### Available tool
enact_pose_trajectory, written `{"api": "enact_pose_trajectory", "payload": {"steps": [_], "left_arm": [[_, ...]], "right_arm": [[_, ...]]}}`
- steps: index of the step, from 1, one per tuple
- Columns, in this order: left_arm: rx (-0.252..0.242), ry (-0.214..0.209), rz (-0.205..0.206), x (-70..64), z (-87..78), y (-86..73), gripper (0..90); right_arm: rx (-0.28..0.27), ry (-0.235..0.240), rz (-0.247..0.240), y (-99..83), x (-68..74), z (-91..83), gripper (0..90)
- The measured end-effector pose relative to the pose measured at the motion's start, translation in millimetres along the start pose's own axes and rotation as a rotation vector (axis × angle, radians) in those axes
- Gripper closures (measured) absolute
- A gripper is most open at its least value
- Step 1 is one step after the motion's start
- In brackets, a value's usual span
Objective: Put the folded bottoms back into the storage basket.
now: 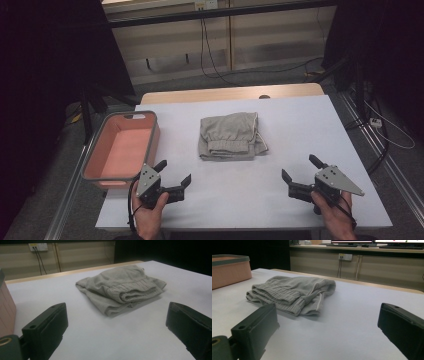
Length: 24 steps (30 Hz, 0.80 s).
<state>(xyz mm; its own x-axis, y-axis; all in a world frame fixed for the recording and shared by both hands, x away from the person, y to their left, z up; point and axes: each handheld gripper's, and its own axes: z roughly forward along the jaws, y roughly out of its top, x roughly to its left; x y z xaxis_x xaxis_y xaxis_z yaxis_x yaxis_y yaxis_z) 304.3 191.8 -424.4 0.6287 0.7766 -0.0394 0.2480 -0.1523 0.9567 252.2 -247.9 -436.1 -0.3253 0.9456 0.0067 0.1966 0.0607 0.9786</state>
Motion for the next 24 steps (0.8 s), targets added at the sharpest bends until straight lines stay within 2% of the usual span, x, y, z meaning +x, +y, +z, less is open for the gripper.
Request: {"api": "enact_pose_trajectory", "payload": {"steps": [4, 8, 15, 18, 23, 24], "left_arm": [[0.004, -0.001, 0.007, -0.4, 1.3, 0.2, 4.1], [0.014, -0.010, -0.005, -0.8, 5.3, 0.2, 4.1], [0.046, -0.030, -0.005, -0.9, 19.4, 1.7, 4.2], [0.064, -0.045, -0.012, -2.3, 23.5, 3.1, 4.3], [0.071, -0.045, -0.024, -1.9, 26.0, 6.6, 4.1], [0.082, -0.052, -0.038, -1.4, 28.8, 8.7, 4.1]], "right_arm": [[0.001, -0.001, 0.012, -0.4, -1.0, 0.4, 2.5], [0.004, -0.001, 0.023, -1.0, -2.6, 2.6, 2.5], [0.017, 0.019, 0.025, -2.3, -2.5, 9.5, 2.5], [0.017, 0.023, 0.028, -2.4, -2.6, 9.4, 2.5], [0.015, 0.027, 0.025, -2.4, -2.0, 7.9, 2.5], [0.016, 0.026, 0.025, -2.5, -2.1, 7.9, 2.5]]}}
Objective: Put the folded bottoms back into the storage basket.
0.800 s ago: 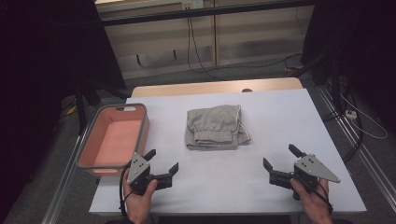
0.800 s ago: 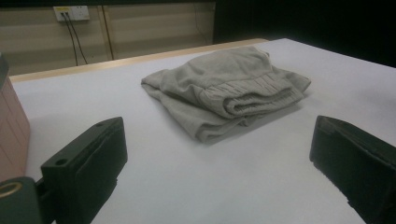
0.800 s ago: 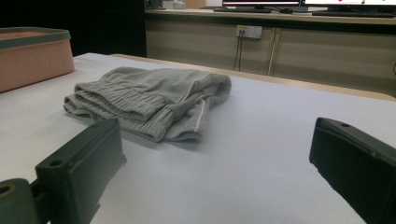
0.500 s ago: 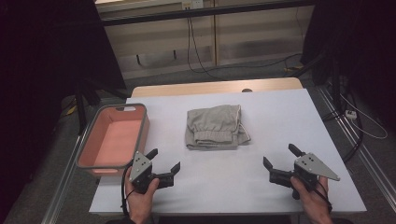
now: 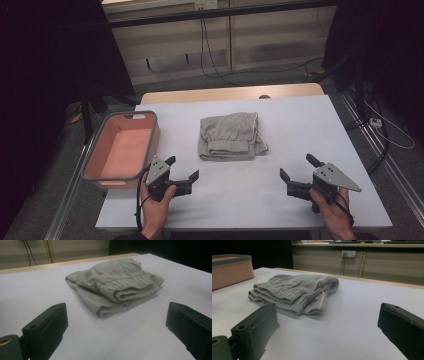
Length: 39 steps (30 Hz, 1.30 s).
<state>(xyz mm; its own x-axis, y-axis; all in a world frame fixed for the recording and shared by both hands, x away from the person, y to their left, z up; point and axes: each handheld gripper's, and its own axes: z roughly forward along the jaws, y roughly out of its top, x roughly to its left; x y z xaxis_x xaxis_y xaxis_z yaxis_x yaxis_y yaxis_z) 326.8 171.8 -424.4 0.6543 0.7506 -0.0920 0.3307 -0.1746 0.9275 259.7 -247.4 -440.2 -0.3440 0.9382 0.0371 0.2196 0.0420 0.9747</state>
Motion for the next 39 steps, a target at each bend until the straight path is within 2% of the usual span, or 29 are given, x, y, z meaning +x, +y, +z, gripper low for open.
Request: {"api": "enact_pose_trajectory", "payload": {"steps": [5, 12, 14, 19, 21, 23, 24, 26, 27, 28, 30, 32, 34, 35, 36, 39], "left_arm": [[0.033, -0.020, -0.014, 1.1, 7.8, 5.4, 4.2], [0.028, -0.004, -0.019, 5.2, 18.5, 15.1, 5.4], [0.039, -0.014, -0.017, 6.3, 20.4, 16.4, 6.2], [0.048, -0.006, -0.037, 8.8, 24.1, 19.2, 6.9], [0.071, -0.019, -0.066, 9.6, 29.1, 22.5, 7.4], [0.078, -0.021, -0.059, 8.9, 31.2, 23.6, 7.8], [0.096, -0.020, -0.029, 7.5, 34.7, 25.2, 9.1], [0.092, -0.022, -0.043, 7.8, 36.6, 26.2, 9.3], [0.095, -0.046, -0.067, 8.7, 38.9, 27.1, 9.3], [0.106, -0.067, -0.071, 9.6, 40.7, 28.4, 9.8], [0.097, -0.045, -0.046, 10.1, 43.4, 31.2, 10.0], [0.089, -0.060, -0.069, 13.2, 47.4, 33.4, 9.9], [0.114, -0.079, -0.095, 17.2, 53.2, 37.3, 8.5], [0.126, -0.075, -0.103, 18.4, 56.0, 39.6, 8.4], [0.131, -0.051, -0.103, 19.9, 59.5, 43.4, 8.4], [0.130, -0.035, -0.116, 20.4, 61.8, 48.2, 8.2]], "right_arm": [[0.001, -0.010, -0.001, 0.0, -0.2, -0.3, 2.5], [0.007, -0.009, -0.002, -0.1, 0.5, 1.1, 2.5], [0.008, -0.007, -0.009, 0.1, 1.7, 1.4, 2.5], [0.007, -0.004, -0.016, 0.3, 3.0, 0.3, 2.5], [0.006, -0.004, -0.014, 0.5, 2.9, 0.0, 2.5], [0.007, -0.003, -0.016, 0.6, 3.1, 0.1, 2.5], [0.006, -0.001, -0.017, 0.6, 3.1, 0.2, 2.5], [0.005, 0.000, -0.015, 0.8, 3.2, 0.2, 2.5], [0.004, -0.001, -0.016, 0.8, 3.2, 0.4, 2.3], [0.009, -0.005, -0.014, 0.7, 2.9, 1.3, 2.3], [0.008, -0.003, -0.012, 0.9, 2.8, 1.9, 2.3], [0.009, -0.004, -0.011, 1.1, 3.0, 2.9, 2.3], [0.009, -0.001, -0.013, 1.2, 3.2, 3.9, 2.3], [0.011, 0.001, -0.016, 1.1, 3.3, 4.3, 2.3], [0.012, 0.001, -0.017, 1.0, 3.4, 4.6, 2.3], [0.012, 0.005, -0.015, 1.2, 3.8, 4.8, 2.3]]}}
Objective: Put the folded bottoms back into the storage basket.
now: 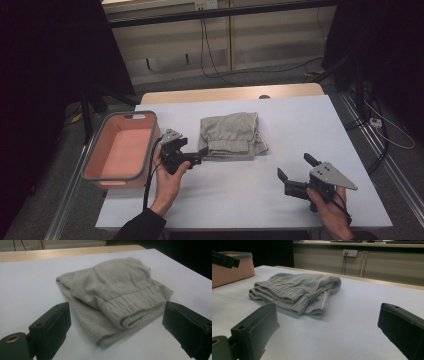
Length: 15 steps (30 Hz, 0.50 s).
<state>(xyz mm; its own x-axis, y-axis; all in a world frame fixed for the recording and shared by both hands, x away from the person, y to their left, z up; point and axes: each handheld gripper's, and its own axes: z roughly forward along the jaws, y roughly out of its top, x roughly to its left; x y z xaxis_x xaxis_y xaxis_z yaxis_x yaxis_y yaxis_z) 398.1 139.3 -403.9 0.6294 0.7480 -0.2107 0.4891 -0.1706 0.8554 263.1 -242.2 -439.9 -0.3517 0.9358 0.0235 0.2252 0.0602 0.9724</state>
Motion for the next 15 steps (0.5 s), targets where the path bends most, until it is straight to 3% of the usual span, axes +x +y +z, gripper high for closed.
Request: {"api": "enact_pose_trajectory", "payload": {"steps": [5, 15], "left_arm": [[0.003, -0.004, -0.042, 2.6, 3.3, 15.9, 7.3], [0.004, -0.014, -0.069, 5.5, 13.1, 31.2, 7.5]], "right_arm": [[0.001, 0.008, -0.002, -0.1, 0.4, 0.5, 2.4], [-0.001, 0.015, -0.010, 0.1, 1.3, 0.9, 2.3]]}}
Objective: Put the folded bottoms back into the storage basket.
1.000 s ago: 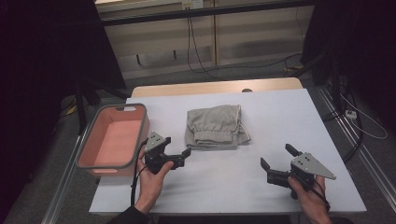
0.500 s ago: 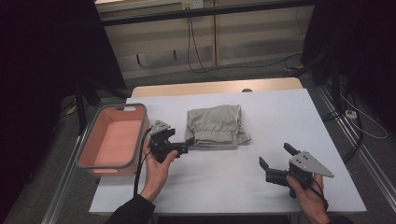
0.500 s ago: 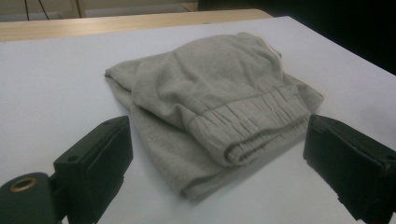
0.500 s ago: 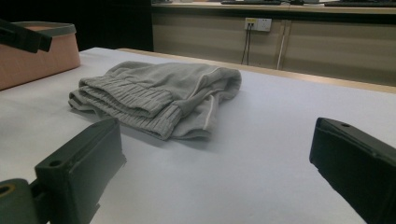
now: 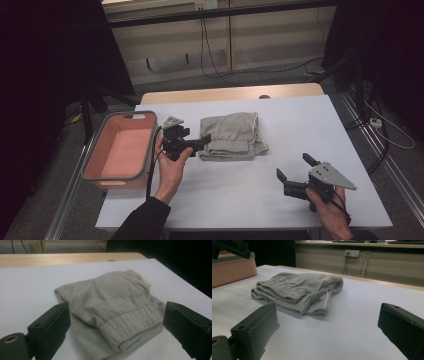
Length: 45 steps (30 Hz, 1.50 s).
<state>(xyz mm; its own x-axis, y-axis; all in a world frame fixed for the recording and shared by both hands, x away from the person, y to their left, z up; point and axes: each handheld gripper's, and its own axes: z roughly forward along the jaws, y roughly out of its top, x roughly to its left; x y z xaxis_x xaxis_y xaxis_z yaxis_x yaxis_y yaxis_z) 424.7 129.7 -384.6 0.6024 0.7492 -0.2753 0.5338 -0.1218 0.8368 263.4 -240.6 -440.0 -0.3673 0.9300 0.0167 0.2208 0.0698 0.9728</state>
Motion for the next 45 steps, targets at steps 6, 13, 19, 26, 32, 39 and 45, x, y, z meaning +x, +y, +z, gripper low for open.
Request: {"api": "enact_pose_trajectory", "payload": {"steps": [6, 13, 19, 26, 32, 39, 45], "left_arm": [[0.018, 0.007, -0.016, 4.3, 9.1, 4.3, 8.2], [0.092, 0.017, -0.070, 20.7, 33.4, 14.8, 9.7], [0.130, 0.030, -0.097, 31.1, 53.0, 13.5, 9.4], [0.136, 0.028, -0.146, 39.1, 67.2, 17.5, 10.8], [0.171, -0.001, -0.167, 46.4, 79.3, 16.3, 8.8], [0.227, -0.021, -0.203, 54.7, 91.2, 5.2, 19.4], [0.259, -0.025, -0.221, 58.5, 93.7, 1.3, 24.7]], "right_arm": [[0.000, 0.000, 0.004, -0.1, -0.5, 0.0, 2.3], [0.001, 0.003, 0.000, -0.2, 0.6, 0.4, 2.4], [0.002, 0.003, 0.002, -0.3, -0.3, 0.8, 2.3], [0.003, 0.010, 0.001, -0.2, 0.1, 0.5, 2.4], [0.005, 0.011, 0.001, -0.3, 0.3, 0.5, 2.4], [0.004, 0.013, 0.001, -0.2, -0.1, -0.5, 2.4], [0.005, 0.009, 0.006, -0.3, -0.1, -0.3, 2.3]]}}
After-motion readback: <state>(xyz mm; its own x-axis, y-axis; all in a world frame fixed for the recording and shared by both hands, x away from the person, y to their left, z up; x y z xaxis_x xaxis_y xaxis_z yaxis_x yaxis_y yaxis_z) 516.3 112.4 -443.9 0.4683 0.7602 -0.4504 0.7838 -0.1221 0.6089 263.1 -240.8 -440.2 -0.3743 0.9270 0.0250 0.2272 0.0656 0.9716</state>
